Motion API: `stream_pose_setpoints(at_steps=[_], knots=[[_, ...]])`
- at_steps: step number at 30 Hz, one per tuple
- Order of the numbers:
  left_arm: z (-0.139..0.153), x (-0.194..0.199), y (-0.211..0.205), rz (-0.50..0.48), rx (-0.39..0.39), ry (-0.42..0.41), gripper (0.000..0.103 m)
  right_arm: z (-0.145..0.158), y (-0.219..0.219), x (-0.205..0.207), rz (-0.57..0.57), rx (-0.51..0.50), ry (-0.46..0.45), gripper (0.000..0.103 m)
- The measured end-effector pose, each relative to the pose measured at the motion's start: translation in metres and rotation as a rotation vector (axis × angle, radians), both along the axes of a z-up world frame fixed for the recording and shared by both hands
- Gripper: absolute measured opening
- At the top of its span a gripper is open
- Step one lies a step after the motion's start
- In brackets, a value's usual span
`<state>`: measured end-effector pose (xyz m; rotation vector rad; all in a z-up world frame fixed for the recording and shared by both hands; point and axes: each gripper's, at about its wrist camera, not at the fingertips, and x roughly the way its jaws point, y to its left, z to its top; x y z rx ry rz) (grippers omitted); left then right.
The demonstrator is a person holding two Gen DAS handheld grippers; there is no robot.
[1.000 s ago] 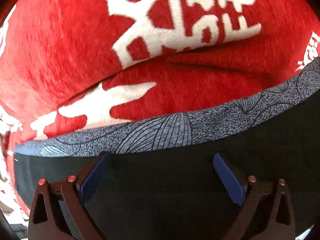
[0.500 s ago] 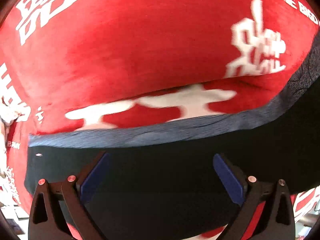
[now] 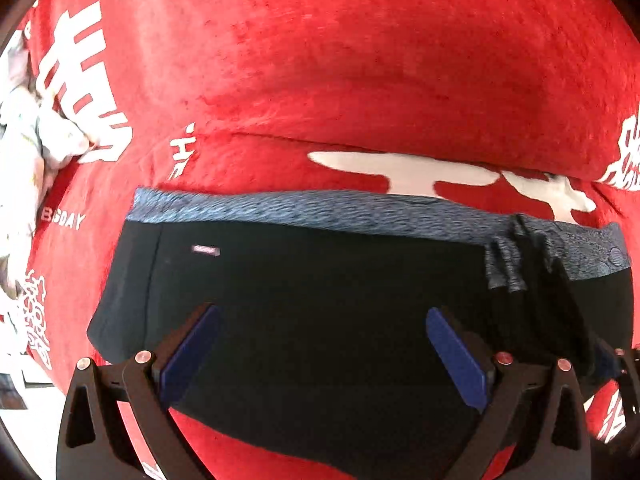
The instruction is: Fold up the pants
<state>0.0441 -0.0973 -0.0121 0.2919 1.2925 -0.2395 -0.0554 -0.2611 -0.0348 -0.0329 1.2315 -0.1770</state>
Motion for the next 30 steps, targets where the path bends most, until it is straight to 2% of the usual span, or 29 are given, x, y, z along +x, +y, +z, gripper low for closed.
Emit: stream_pose_setpoints(at_steps=[1, 3, 5, 6, 8, 9, 10, 11, 12, 14, 18, 21, 22, 23, 25, 27, 28, 29, 30], knots=[[0.003, 0.0, 0.004, 0.001, -0.009, 0.005, 0.103, 0.007, 0.011, -0.003, 0.051, -0.013, -0.009, 0.066], [0.005, 0.0, 0.007, -0.003, -0.033, 0.018, 0.103, 0.028, 0.031, -0.016, 0.172, 0.012, -0.046, 0.066], [0.01, 0.0, 0.009, -0.024, -0.091, 0.036, 0.103, 0.046, 0.034, -0.019, 0.217, 0.111, -0.066, 0.066], [0.014, -0.004, 0.006, -0.048, -0.128, 0.047, 0.103, 0.055, 0.015, -0.025, 0.152, 0.254, -0.086, 0.066], [0.02, -0.01, -0.003, -0.095, -0.181, 0.073, 0.103, 0.051, -0.031, -0.027, -0.043, 0.517, -0.111, 0.067], [0.022, -0.014, -0.009, -0.122, -0.221, 0.094, 0.101, 0.039, -0.063, -0.035, -0.194, 0.684, -0.122, 0.067], [0.027, -0.022, -0.018, -0.147, -0.264, 0.116, 0.091, 0.022, -0.092, -0.045, -0.348, 0.819, -0.123, 0.067], [0.029, -0.028, -0.026, -0.17, -0.297, 0.141, 0.082, 0.008, -0.108, -0.054, -0.444, 0.894, -0.122, 0.067], [0.029, -0.033, -0.036, -0.196, -0.329, 0.167, 0.081, -0.006, -0.125, -0.063, -0.527, 0.975, -0.128, 0.067], [0.031, -0.041, -0.051, -0.23, -0.369, 0.189, 0.079, -0.025, -0.144, -0.078, -0.623, 1.097, -0.155, 0.066], [0.018, -0.052, -0.083, -0.299, -0.405, 0.293, 0.079, -0.035, -0.147, -0.099, -0.695, 1.15, -0.159, 0.066], [0.012, -0.057, -0.097, -0.341, -0.4, 0.313, 0.079, -0.039, -0.146, -0.104, -0.727, 1.15, -0.139, 0.066], [0.01, -0.059, -0.103, -0.357, -0.395, 0.315, 0.071, -0.041, -0.145, -0.106, -0.733, 1.152, -0.149, 0.066], [0.007, -0.06, -0.105, -0.364, -0.391, 0.323, 0.058, -0.039, -0.143, -0.106, -0.74, 1.15, -0.161, 0.066], [-0.004, -0.06, -0.112, -0.368, -0.362, 0.347, 0.054, -0.043, -0.147, -0.104, -0.768, 1.155, -0.191, 0.066], [-0.013, -0.059, -0.114, -0.361, -0.342, 0.354, 0.037, -0.045, -0.155, -0.102, -0.788, 1.172, -0.216, 0.066], [-0.015, -0.057, -0.114, -0.354, -0.34, 0.361, 0.027, -0.05, -0.159, -0.101, -0.805, 1.189, -0.22, 0.059], [-0.017, -0.056, -0.112, -0.345, -0.35, 0.367, 0.026, -0.053, -0.16, -0.102, -0.818, 1.204, -0.219, 0.035], [-0.016, -0.054, -0.11, -0.324, -0.375, 0.375, 0.026, -0.059, -0.161, -0.1, -0.836, 1.22, -0.208, 0.018]])
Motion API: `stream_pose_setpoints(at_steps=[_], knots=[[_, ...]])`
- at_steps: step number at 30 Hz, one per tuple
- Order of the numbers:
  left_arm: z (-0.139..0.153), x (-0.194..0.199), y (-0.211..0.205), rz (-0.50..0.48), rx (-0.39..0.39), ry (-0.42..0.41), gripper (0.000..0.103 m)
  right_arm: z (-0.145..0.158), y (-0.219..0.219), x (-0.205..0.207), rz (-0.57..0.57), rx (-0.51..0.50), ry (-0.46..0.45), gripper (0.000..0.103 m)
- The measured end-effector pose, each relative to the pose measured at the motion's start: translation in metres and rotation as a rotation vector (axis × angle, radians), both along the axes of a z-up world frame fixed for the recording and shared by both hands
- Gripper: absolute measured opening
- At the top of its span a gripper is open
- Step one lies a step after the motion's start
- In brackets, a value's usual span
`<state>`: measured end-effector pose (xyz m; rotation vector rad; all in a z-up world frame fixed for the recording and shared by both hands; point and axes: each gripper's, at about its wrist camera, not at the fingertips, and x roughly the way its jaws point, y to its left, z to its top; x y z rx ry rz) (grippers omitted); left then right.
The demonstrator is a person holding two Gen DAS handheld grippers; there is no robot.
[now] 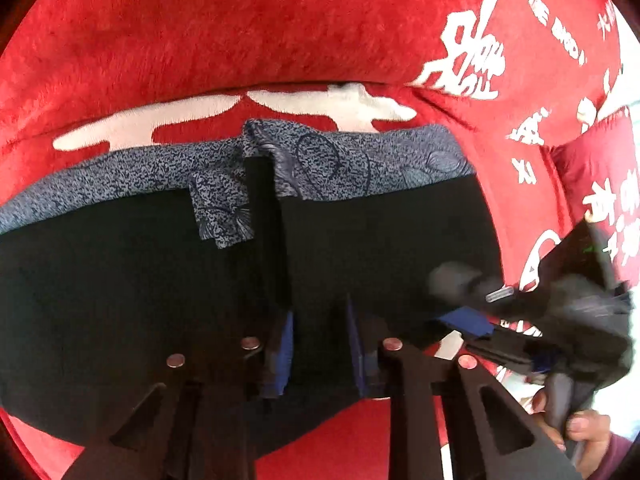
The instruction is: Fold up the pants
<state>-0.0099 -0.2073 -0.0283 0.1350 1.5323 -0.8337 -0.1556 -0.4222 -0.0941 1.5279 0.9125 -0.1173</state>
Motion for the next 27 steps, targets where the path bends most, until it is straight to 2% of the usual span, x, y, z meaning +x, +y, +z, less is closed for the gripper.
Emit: stream_pose_setpoints(at_steps=[1, 3, 5, 7, 9, 10, 12, 15, 16, 17, 18, 19, 21, 22, 24, 25, 26, 27], knots=[[0.001, 0.001, 0.002, 0.011, -0.009, 0.009, 0.023, -0.005, -0.001, 0.001, -0.006, 0.012, 0.023, 0.005], [0.011, -0.002, 0.005, 0.015, -0.007, -0.007, 0.02, -0.001, -0.001, -0.001, -0.024, 0.031, -0.009, 0.005], [0.028, -0.01, 0.014, 0.003, -0.005, -0.066, 0.02, 0.017, 0.003, -0.002, 0.032, -0.025, -0.038, 0.005], [0.033, -0.018, 0.025, -0.001, 0.015, -0.101, 0.02, 0.028, 0.01, -0.002, 0.094, -0.056, -0.039, 0.005], [0.024, -0.025, 0.033, -0.003, 0.057, -0.118, 0.02, 0.023, 0.019, -0.003, 0.134, -0.062, -0.007, 0.005], [0.013, -0.027, 0.035, -0.001, 0.1, -0.128, 0.02, 0.014, 0.023, -0.003, 0.143, -0.064, 0.024, 0.005], [-0.002, -0.027, 0.037, 0.013, 0.121, -0.123, 0.02, -0.007, 0.027, -0.003, 0.134, -0.048, 0.061, 0.005], [0.0, -0.023, 0.038, 0.037, 0.123, -0.134, 0.033, -0.018, 0.028, -0.003, 0.112, -0.033, 0.06, 0.004], [0.001, -0.022, 0.037, 0.04, 0.134, -0.137, 0.057, -0.014, 0.029, -0.001, 0.135, -0.049, 0.057, 0.006], [0.004, -0.021, 0.038, 0.056, 0.166, -0.159, 0.075, -0.009, 0.03, 0.001, 0.16, -0.059, 0.057, 0.007], [0.011, -0.019, 0.039, 0.07, 0.175, -0.186, 0.076, -0.004, 0.031, 0.004, 0.19, -0.064, 0.062, 0.009], [0.016, -0.018, 0.039, 0.069, 0.168, -0.188, 0.076, 0.002, 0.031, 0.007, 0.228, -0.068, 0.071, 0.014], [0.032, -0.012, 0.039, 0.08, 0.155, -0.218, 0.076, 0.024, 0.033, 0.013, 0.335, -0.137, 0.084, 0.023], [0.039, -0.009, 0.038, 0.081, 0.152, -0.233, 0.076, 0.036, 0.035, 0.017, 0.369, -0.175, 0.073, 0.027], [0.05, -0.001, 0.03, 0.072, 0.147, -0.27, 0.076, 0.067, 0.033, 0.026, 0.424, -0.275, 0.008, 0.028], [0.051, 0.004, 0.023, 0.066, 0.146, -0.281, 0.076, 0.084, 0.026, 0.028, 0.433, -0.345, -0.023, 0.037], [0.051, 0.006, 0.015, 0.06, 0.145, -0.291, 0.076, 0.093, 0.018, 0.03, 0.429, -0.393, -0.031, 0.057], [0.051, 0.008, 0.005, 0.053, 0.15, -0.3, 0.076, 0.101, 0.007, 0.034, 0.414, -0.448, -0.026, 0.069]])
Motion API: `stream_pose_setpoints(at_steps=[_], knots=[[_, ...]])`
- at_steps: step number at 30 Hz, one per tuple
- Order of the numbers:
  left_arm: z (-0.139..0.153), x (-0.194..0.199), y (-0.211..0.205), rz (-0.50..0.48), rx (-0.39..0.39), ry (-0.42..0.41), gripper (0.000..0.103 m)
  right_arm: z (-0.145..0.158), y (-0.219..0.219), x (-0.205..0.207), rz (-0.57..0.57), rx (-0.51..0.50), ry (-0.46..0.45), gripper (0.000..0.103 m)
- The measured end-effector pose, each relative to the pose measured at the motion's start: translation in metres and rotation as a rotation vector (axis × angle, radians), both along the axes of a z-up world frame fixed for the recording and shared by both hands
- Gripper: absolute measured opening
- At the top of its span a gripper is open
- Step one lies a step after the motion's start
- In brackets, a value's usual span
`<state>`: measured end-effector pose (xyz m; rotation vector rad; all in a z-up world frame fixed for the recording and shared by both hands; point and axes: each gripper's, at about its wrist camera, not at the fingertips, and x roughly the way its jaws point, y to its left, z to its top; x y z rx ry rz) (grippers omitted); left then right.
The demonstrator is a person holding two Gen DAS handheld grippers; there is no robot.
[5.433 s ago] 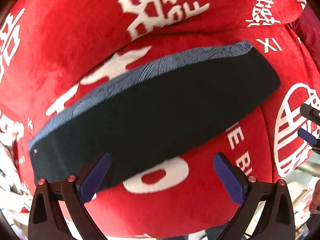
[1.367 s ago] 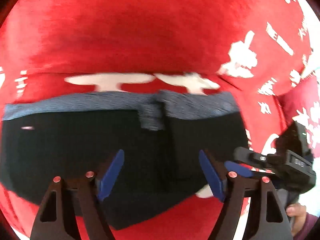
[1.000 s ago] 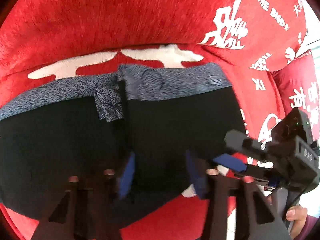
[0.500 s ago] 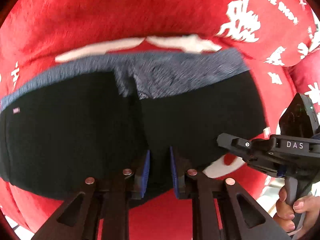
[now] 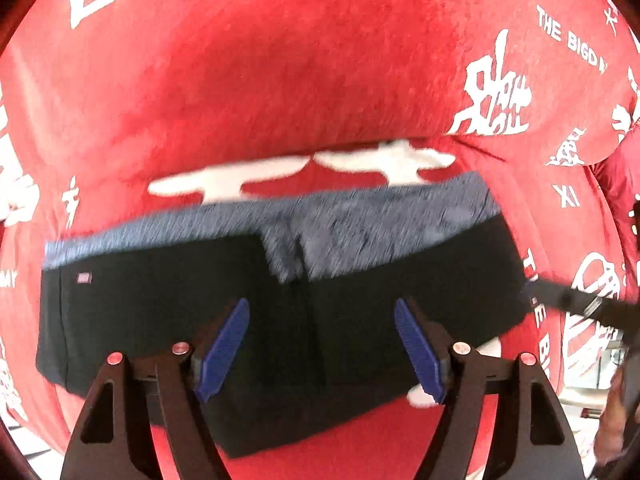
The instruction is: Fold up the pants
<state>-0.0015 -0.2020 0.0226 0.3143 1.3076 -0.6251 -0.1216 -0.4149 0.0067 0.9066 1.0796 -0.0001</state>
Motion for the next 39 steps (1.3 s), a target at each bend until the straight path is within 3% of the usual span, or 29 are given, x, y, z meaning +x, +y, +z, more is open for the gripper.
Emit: stream_pose_setpoints(at_steps=[1, 4, 6, 9, 11, 12, 17, 18, 20, 21, 23, 25, 30, 35, 39], knots=[[-0.002, 0.002, -0.009, -0.006, 0.008, -0.004, 0.076, 0.003, -0.013, 0.004, -0.025, -0.039, -0.003, 0.081], [-0.006, 0.005, -0.032, -0.008, 0.007, -0.004, 0.076, -0.009, -0.054, 0.015, -0.089, -0.087, 0.002, 0.08], [-0.012, 0.005, -0.043, -0.012, 0.008, 0.005, 0.076, -0.026, -0.08, 0.018, -0.118, -0.068, 0.017, 0.076], [-0.027, 0.005, -0.056, -0.011, 0.02, 0.022, 0.076, -0.067, -0.105, 0.028, -0.142, 0.09, 0.042, 0.062], [-0.037, 0.005, -0.06, -0.005, 0.046, 0.022, 0.076, -0.097, -0.108, 0.033, -0.125, 0.223, 0.062, 0.044], [-0.041, 0.005, -0.06, -0.002, 0.064, 0.02, 0.076, -0.106, -0.108, 0.036, -0.126, 0.242, 0.083, 0.042], [-0.048, -0.003, -0.04, 0.001, 0.125, -0.004, 0.076, -0.07, -0.089, 0.04, -0.047, 0.301, -0.009, 0.036], [-0.053, -0.004, -0.038, 0.002, 0.153, -0.005, 0.076, -0.064, -0.083, 0.044, -0.02, 0.256, 0.002, 0.036], [-0.061, -0.005, -0.031, 0.024, 0.157, 0.017, 0.087, -0.062, -0.075, 0.056, 0.022, 0.064, 0.094, 0.038], [-0.063, -0.004, -0.027, 0.04, 0.146, 0.034, 0.088, -0.068, -0.07, 0.064, 0.049, -0.061, 0.167, 0.039], [-0.065, -0.002, -0.02, 0.068, 0.133, 0.059, 0.088, -0.073, -0.062, 0.072, 0.053, -0.164, 0.202, 0.056], [-0.062, -0.001, -0.014, 0.084, 0.136, 0.057, 0.087, -0.066, -0.053, 0.075, 0.055, -0.228, 0.208, 0.062], [-0.048, -0.001, 0.005, 0.101, 0.144, 0.051, 0.087, -0.039, -0.031, 0.069, 0.041, -0.287, 0.218, 0.062], [-0.04, -0.004, 0.025, 0.11, 0.161, 0.043, 0.088, -0.002, -0.015, 0.051, 0.017, -0.324, 0.133, 0.062], [-0.041, -0.005, 0.032, 0.114, 0.17, 0.035, 0.088, -0.004, 0.009, 0.061, 0.097, -0.28, 0.102, 0.063]])
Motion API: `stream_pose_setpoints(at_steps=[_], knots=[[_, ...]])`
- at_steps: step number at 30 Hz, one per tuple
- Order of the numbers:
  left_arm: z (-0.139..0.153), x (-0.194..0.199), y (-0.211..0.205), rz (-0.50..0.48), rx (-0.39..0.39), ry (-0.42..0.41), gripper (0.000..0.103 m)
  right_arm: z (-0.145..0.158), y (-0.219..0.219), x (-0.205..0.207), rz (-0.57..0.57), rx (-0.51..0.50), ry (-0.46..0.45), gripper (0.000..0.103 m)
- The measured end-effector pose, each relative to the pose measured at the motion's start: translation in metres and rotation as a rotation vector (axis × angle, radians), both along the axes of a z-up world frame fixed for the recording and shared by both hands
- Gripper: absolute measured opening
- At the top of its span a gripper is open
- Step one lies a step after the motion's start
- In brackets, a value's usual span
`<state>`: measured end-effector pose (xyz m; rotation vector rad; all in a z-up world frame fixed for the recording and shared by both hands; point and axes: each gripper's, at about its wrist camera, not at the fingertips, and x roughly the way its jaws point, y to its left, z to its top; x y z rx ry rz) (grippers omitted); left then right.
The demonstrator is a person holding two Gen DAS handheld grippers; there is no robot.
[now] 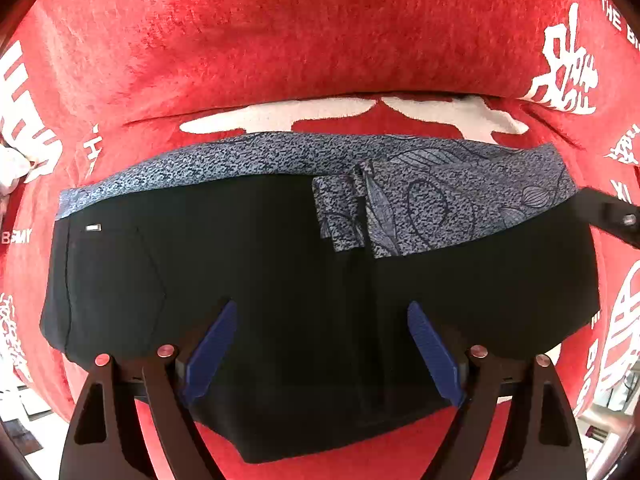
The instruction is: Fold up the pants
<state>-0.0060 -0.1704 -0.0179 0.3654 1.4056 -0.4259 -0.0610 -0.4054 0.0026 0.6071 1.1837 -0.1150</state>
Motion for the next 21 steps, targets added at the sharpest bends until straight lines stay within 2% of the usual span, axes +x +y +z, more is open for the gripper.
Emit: stream_pose_setpoints(at_steps=[3, 5, 8, 12, 13, 14, 21], knots=[[-0.003, -0.001, -0.002, 0.018, -0.012, -0.002, 0.088, -0.013, 0.024, 0.024, 0.049, 0.064, 0.006, 0.063], [-0.005, -0.002, 0.002, 0.026, -0.012, 0.006, 0.088, -0.025, 0.038, 0.042, 0.08, 0.154, -0.011, 0.062], [-0.009, -0.004, 0.011, 0.034, -0.002, 0.017, 0.088, -0.053, 0.054, 0.056, 0.119, 0.289, 0.065, 0.057], [-0.01, -0.004, 0.015, 0.04, -0.01, 0.029, 0.088, -0.046, 0.055, 0.047, 0.124, 0.391, 0.041, 0.056], [-0.011, -0.002, 0.012, 0.041, -0.007, 0.03, 0.091, -0.045, 0.055, 0.044, 0.122, 0.392, 0.045, 0.056], [-0.012, -0.001, 0.012, 0.046, 0.0, 0.028, 0.101, -0.041, 0.053, 0.039, 0.118, 0.369, 0.052, 0.056], [-0.015, -0.002, 0.014, 0.055, 0.007, 0.032, 0.102, -0.003, 0.031, -0.001, 0.059, 0.106, 0.054, 0.056]])
